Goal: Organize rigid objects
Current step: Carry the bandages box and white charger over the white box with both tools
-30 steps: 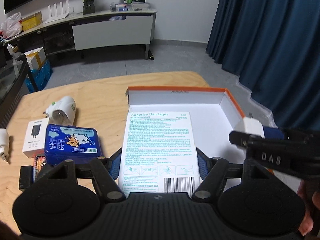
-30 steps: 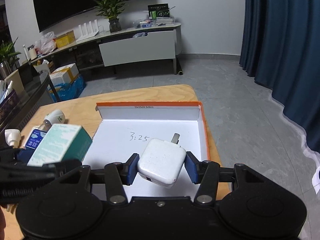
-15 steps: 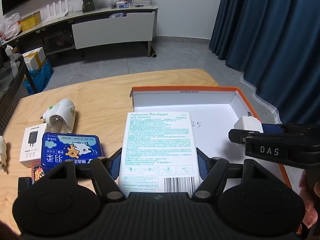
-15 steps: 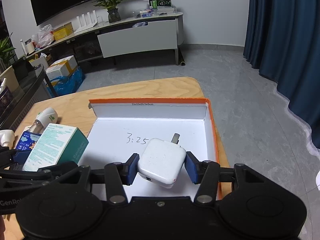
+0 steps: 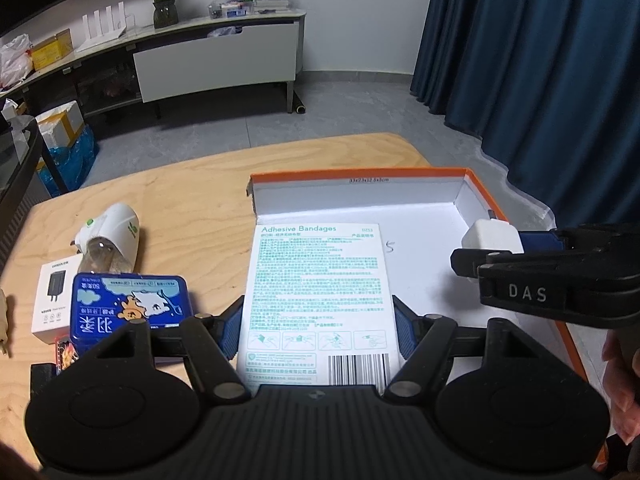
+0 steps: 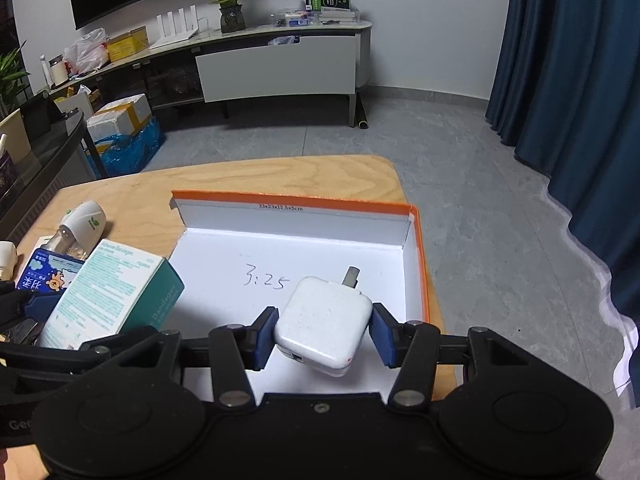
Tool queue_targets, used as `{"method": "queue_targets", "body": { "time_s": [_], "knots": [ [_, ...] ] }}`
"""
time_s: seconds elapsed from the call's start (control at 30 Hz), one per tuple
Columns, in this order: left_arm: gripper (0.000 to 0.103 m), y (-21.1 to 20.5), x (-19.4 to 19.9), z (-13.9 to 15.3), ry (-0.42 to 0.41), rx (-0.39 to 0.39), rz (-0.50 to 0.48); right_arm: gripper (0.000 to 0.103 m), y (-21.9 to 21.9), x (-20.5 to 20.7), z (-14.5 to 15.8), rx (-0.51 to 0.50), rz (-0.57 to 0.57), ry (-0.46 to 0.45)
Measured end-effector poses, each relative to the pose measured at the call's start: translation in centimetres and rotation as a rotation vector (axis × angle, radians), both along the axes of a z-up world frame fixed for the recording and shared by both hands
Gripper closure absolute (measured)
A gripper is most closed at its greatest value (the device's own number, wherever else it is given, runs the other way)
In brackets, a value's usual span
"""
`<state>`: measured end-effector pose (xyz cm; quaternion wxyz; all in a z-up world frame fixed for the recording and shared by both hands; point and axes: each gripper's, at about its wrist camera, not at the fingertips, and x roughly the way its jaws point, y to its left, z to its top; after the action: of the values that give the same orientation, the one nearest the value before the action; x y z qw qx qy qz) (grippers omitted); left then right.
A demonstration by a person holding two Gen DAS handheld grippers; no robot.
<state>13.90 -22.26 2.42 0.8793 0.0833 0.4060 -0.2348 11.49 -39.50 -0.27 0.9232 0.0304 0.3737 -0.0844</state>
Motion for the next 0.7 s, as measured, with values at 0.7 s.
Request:
{"method": "queue_targets", "body": {
  "time_s": [0.7],
  "knots": [
    [0.031,0.2,0.6,0.2,0.008,-0.029,0.021,0.042,1.1,1.3,0.2,0.005,0.000,0.003]
  ]
}}
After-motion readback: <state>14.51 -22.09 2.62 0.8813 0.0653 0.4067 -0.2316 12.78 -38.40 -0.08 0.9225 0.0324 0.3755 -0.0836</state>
